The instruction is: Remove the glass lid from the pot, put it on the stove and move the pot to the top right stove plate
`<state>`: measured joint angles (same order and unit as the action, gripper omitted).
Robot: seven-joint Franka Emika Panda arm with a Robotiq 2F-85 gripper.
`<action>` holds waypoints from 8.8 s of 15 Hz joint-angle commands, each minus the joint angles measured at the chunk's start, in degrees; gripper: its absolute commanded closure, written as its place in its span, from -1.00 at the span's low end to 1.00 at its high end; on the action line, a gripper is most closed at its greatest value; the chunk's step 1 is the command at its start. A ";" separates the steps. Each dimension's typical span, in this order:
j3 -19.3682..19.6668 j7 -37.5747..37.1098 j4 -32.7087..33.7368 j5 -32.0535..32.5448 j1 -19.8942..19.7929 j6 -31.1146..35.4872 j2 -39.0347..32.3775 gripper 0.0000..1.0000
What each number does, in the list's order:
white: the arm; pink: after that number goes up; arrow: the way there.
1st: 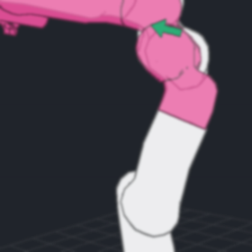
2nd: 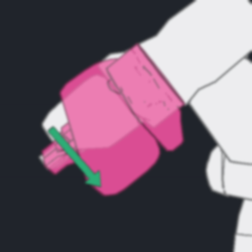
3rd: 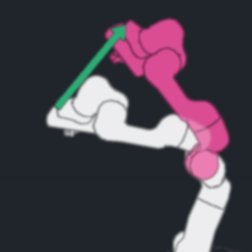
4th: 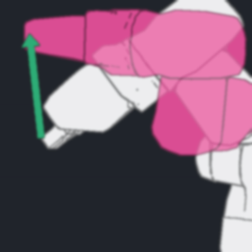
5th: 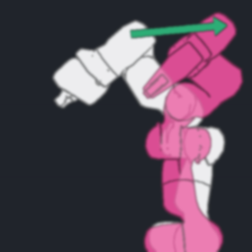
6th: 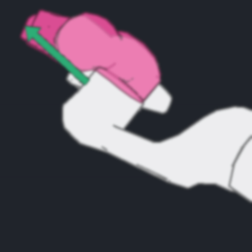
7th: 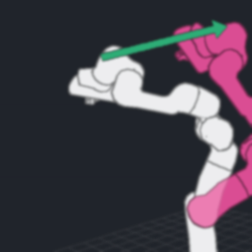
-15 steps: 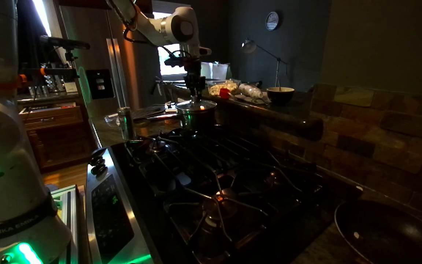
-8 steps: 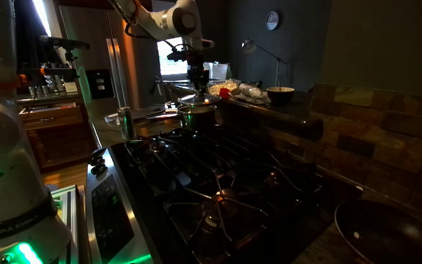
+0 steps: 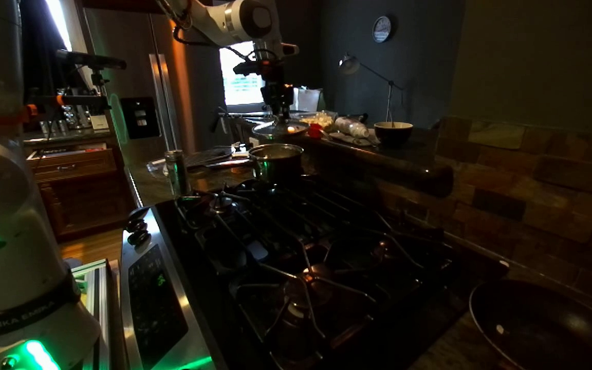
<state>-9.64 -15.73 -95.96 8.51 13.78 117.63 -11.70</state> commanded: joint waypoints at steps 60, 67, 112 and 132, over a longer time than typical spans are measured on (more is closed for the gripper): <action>-1.01 -39.27 -38.96 -3.95 -8.82 14.67 15.37 0.53; -0.73 -36.53 -36.47 -4.40 -8.02 10.12 13.39 -0.61; 1.96 -9.59 -15.42 -6.78 -4.51 1.78 5.72 0.97; 9.34 -20.29 -36.71 -15.28 -13.68 2.20 25.54 0.97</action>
<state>-1.71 -33.76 -121.47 -2.98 2.18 116.21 4.65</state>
